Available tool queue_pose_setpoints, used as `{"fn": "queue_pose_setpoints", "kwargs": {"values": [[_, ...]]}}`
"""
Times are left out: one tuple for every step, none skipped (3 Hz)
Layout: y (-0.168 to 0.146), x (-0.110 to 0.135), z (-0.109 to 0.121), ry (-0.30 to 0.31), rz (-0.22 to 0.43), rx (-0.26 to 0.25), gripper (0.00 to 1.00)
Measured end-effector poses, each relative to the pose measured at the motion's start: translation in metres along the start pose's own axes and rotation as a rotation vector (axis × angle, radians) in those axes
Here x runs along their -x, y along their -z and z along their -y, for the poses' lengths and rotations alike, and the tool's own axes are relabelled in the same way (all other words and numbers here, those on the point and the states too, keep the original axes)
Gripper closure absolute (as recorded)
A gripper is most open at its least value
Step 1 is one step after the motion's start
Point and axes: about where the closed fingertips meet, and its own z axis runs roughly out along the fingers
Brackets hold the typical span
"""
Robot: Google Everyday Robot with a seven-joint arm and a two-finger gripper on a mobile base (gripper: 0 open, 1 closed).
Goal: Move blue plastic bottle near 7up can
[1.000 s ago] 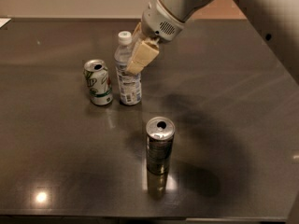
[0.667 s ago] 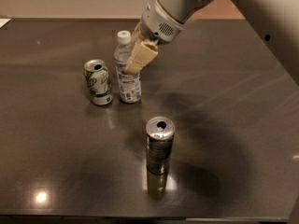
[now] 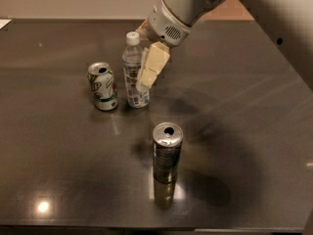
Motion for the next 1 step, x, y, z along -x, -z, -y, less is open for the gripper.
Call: {"fn": "queue_pose_setpoints", "kwargs": {"values": [[0.0000,0.0000,0.0000,0.000,0.000,0.000,0.00]]}}
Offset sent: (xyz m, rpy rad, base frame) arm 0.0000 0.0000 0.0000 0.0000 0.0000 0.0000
